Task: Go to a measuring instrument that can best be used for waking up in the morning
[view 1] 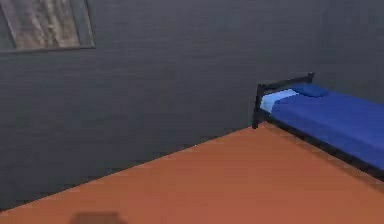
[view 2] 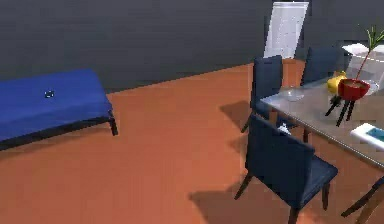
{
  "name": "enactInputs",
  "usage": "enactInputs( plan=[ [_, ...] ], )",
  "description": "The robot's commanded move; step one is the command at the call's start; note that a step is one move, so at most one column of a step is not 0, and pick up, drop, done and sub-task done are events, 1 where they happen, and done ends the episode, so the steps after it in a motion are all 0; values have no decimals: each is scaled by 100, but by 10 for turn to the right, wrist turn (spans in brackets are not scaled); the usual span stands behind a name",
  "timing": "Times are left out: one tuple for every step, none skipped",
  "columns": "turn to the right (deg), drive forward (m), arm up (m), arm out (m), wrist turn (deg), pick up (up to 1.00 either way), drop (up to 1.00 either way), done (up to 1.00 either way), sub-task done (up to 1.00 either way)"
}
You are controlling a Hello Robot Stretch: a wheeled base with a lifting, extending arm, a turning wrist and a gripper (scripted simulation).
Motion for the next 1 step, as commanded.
enactInputs(
  plan=[
    [-450, 0, 0, 0, 0, 0, 0, 0, 0]
  ],
)
